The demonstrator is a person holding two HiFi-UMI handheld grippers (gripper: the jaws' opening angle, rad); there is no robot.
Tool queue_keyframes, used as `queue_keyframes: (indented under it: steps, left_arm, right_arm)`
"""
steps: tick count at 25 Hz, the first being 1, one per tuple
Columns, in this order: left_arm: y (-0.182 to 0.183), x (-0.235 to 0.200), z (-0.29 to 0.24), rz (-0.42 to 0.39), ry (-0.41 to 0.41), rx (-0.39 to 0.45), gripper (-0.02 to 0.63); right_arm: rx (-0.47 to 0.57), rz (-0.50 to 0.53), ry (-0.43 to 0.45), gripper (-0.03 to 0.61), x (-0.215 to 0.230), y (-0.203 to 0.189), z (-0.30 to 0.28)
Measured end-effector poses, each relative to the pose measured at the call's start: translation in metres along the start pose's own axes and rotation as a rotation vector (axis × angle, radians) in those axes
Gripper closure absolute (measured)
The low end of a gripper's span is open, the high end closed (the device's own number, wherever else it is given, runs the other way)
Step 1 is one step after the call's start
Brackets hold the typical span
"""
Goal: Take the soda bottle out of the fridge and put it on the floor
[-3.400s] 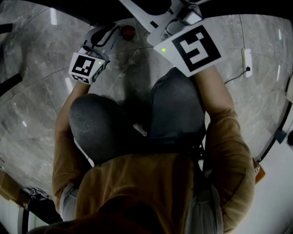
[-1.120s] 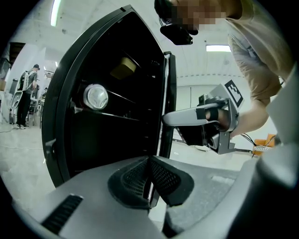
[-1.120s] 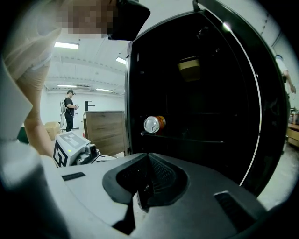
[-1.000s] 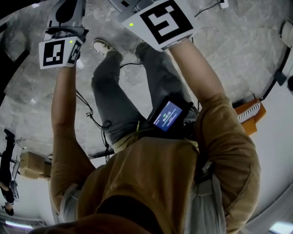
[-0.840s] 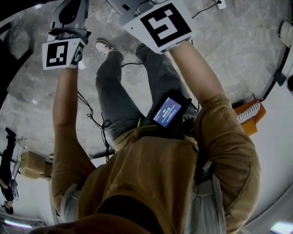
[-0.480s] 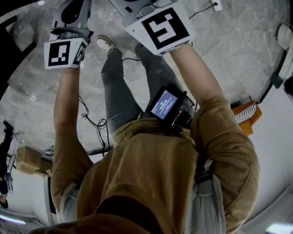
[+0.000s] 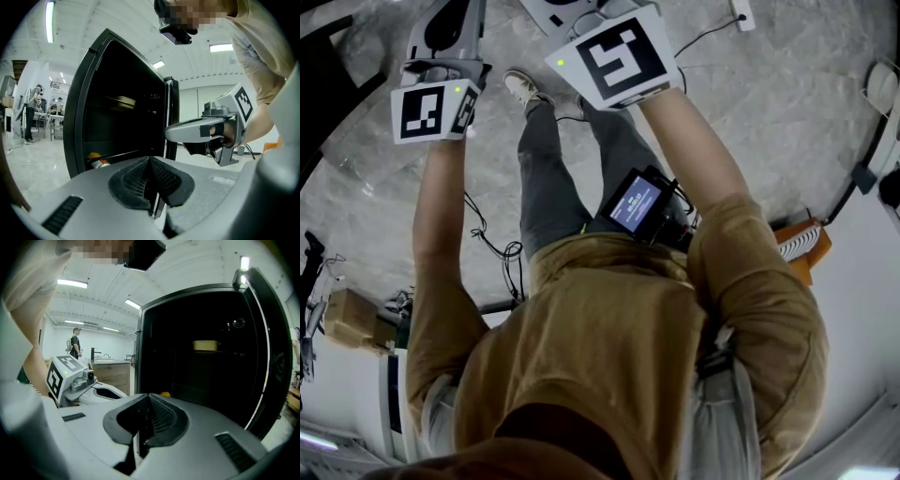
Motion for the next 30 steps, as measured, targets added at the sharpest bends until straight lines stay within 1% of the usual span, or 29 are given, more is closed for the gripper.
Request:
queue_keyframes:
  steps: [4,11,16,21,25,30]
  left_arm:
    - [0.019,-0.005,0.006,0.006,0.015,0.022,0.612]
    - [0.070,-0.002,0.015,0.010,0.007,0.051,0.612]
    - [0.069,-0.038,-0.005,0.018,0.011,0.058,0.612]
    - [0.095,-0.026,0.022,0.037,0.042,0.094,0.612]
    - [0.104,-0.034,0.028,0.065,0.059,0.098,0.612]
    - [0.130,-0.024,0.048,0.067,0.063,0.116,0.612]
  right_arm:
    - [0.000,0.014,-0.012,0.577,-0.003,0.018,0.000]
    - [-0.010,0.029,-0.045,0.577,0.010,0.061,0.012]
    - [-0.030,0.021,-0.036,0.577,0.031,0.055,-0.035]
    - [-0.025,0.050,-0.031,0.577,0.011,0.082,-0.012]
    - [-0.027,0.059,-0.033,0.578,0.010,0.098,-0.013]
    - [-0.002,0.063,-0.048,0.577,0.003,0.125,0.004]
Point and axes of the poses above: the fingertips, and each gripper's own axes: z backward along the fingers, x to its right, y out of its top, the point moved 7 cm from there along z, backward along the fingers, and after that the axes turned 3 degrees about y, right-handed, at the moved point
